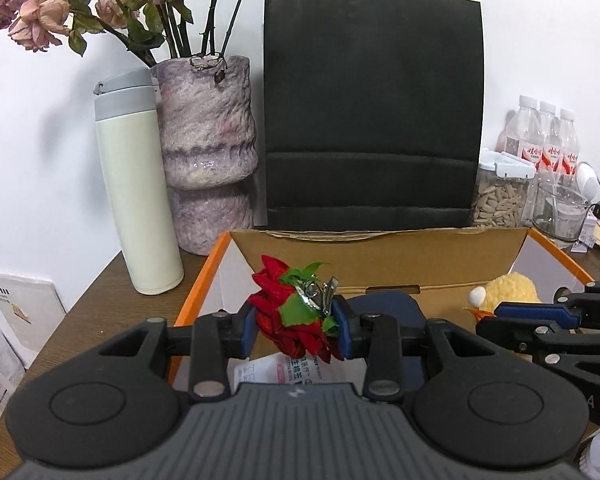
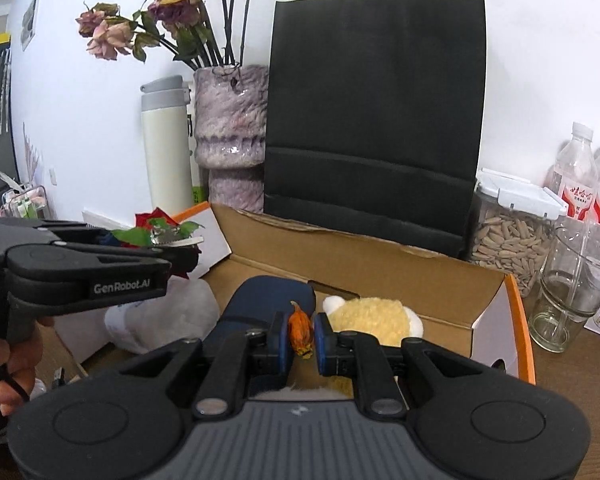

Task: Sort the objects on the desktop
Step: 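Carry the rose and orange item over the box and open both tools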

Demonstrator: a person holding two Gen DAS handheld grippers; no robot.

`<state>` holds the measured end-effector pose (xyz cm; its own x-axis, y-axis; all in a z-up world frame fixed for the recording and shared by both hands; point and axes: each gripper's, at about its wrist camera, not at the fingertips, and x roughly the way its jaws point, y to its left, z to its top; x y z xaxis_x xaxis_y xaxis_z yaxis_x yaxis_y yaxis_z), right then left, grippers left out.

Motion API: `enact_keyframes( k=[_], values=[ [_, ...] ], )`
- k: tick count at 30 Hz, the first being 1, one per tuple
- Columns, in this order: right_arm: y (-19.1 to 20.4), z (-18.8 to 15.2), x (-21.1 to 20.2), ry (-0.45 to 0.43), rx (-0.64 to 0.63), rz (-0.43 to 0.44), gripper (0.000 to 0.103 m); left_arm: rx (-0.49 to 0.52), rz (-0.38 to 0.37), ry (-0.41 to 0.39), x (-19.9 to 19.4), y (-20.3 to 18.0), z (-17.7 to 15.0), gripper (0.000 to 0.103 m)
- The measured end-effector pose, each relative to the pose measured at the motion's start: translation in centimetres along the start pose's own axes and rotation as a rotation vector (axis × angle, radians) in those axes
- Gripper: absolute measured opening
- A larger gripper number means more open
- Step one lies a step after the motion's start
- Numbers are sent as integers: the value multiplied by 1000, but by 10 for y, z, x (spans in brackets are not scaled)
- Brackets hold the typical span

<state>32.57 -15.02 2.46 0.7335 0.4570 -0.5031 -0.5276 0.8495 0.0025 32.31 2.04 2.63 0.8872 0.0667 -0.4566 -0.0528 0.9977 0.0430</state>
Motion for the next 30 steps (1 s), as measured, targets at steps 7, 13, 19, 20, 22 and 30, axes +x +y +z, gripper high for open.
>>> enact_keyframes(
  k=[7, 13, 19, 20, 22, 30],
  values=[
    [2, -3, -1, 3, 1, -5, 14, 24, 13, -7, -1, -4, -2, 51],
    [4, -1, -8, -33, 7, -5, 74, 33, 23, -54, -8, -6, -2, 88],
    [4, 4, -19, -82, 14, -67, 99, -7, 18, -103, -16, -3, 0, 103],
    [3, 5, -20, -85, 21, -76, 101, -21, 12, -102, -16, -2, 0, 103],
    [1, 5, -21, -90, 29, -81, 103, -36, 8, -102, -16, -1, 0, 103],
    [3, 5, -20, -78, 36, -85, 103, -30, 26, -110, -17, -3, -2, 103]
  ],
)
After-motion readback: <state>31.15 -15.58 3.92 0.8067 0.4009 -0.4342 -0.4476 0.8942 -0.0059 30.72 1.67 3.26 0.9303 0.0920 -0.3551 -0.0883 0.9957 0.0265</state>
